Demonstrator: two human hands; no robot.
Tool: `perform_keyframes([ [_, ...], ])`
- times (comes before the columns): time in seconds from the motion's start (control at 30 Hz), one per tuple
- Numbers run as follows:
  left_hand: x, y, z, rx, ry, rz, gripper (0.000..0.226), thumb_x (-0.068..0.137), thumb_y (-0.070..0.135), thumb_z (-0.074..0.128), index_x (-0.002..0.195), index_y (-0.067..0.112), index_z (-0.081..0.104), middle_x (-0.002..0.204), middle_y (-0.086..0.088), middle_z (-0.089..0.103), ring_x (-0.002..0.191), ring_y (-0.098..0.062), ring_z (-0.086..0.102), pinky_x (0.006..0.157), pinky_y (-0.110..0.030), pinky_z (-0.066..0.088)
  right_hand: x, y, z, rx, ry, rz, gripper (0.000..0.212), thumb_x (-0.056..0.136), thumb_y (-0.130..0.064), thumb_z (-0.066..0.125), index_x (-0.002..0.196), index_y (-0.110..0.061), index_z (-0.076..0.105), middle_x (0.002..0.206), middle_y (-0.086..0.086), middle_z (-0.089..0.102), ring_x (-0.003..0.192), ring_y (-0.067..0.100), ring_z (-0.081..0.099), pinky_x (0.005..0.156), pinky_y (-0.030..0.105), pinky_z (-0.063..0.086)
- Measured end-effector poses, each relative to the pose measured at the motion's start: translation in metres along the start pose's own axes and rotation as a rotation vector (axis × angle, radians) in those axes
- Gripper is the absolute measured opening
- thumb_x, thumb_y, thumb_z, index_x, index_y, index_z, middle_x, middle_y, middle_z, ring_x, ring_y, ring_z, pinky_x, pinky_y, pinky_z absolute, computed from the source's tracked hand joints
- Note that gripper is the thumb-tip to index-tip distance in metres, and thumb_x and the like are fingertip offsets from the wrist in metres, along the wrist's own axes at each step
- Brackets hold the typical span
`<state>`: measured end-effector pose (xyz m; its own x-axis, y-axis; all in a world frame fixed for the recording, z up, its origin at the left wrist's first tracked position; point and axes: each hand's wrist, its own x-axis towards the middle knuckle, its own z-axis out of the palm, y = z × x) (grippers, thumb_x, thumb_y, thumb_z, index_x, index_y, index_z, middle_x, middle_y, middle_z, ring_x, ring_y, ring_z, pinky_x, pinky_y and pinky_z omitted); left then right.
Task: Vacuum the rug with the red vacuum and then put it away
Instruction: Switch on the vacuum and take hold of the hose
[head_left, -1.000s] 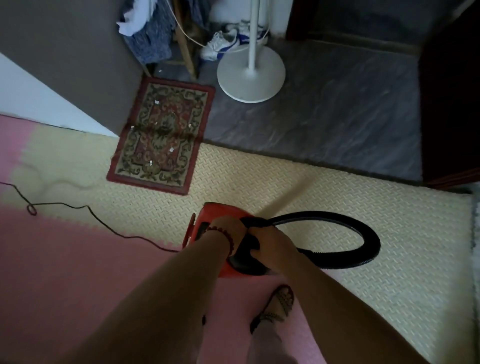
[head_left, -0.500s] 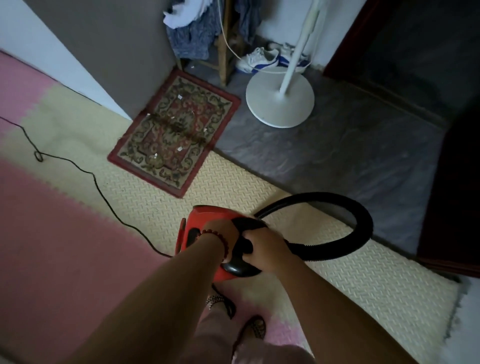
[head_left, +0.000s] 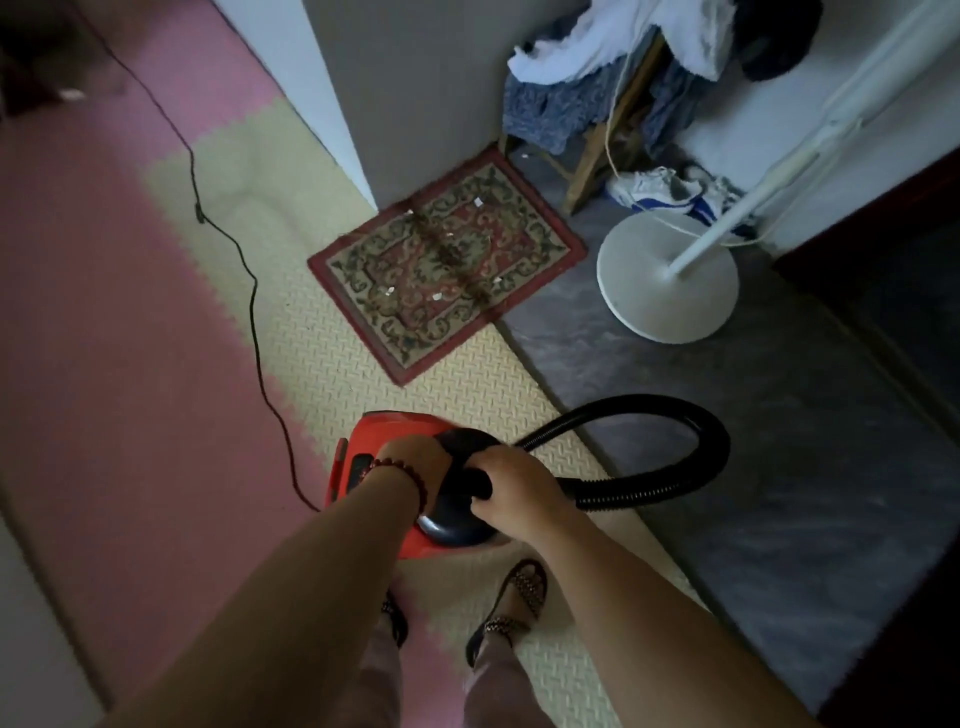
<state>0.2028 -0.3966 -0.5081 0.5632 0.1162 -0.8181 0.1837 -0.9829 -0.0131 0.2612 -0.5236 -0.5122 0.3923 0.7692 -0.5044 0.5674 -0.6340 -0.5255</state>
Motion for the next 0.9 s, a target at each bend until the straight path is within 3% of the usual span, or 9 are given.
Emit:
perform_keyframes([
  [0.2,-0.011,-0.021,-0.002,-0.225,0.112,-0.134,0.029,0.093,0.022,0.051,0.120,0.015,0.058,0.117,-0.005,0.063,0.111,-0.024,0.058,0.089,-0.031,0.047,0.030,-0.021,-0.031,-0.221,-0.107,-0.138,0.030,0.082,-0.018,0.061,0.112,-0.022,0.062,0.112,0.001,0.063,0.105,0.021,0.059,0.085,0.033,0.049],
  [0.5,-0.025,-0.093,0.033,-0.377,0.187,-0.280,0.034,0.091,0.025,0.051,0.124,0.018,0.055,0.115,-0.006,0.064,0.107,-0.025,0.060,0.079,-0.030,0.047,0.092,-0.090,-0.019,-0.402,-0.167,-0.364,0.028,0.084,-0.008,0.053,0.110,-0.011,0.064,0.112,0.009,0.061,0.105,0.028,0.058,0.091,0.039,0.045],
  [0.73,-0.056,-0.174,0.060,-0.546,0.231,-0.376,0.034,0.092,0.028,0.047,0.124,0.019,0.048,0.115,-0.007,0.063,0.108,-0.027,0.059,0.081,-0.032,0.047,0.143,-0.185,-0.009,-0.604,-0.228,-0.502,0.035,0.089,-0.009,0.047,0.123,-0.008,0.056,0.119,0.012,0.057,0.112,0.029,0.052,0.094,0.037,0.040],
  [0.9,-0.096,-0.240,0.073,-0.675,0.274,-0.473,0.029,0.090,0.032,0.049,0.113,0.016,0.057,0.110,-0.007,0.065,0.103,-0.025,0.061,0.078,-0.031,0.046,0.176,-0.277,-0.008,-0.761,-0.246,-0.664,0.039,0.091,-0.006,0.045,0.129,-0.010,0.053,0.120,0.010,0.055,0.116,0.028,0.048,0.096,0.036,0.039],
])
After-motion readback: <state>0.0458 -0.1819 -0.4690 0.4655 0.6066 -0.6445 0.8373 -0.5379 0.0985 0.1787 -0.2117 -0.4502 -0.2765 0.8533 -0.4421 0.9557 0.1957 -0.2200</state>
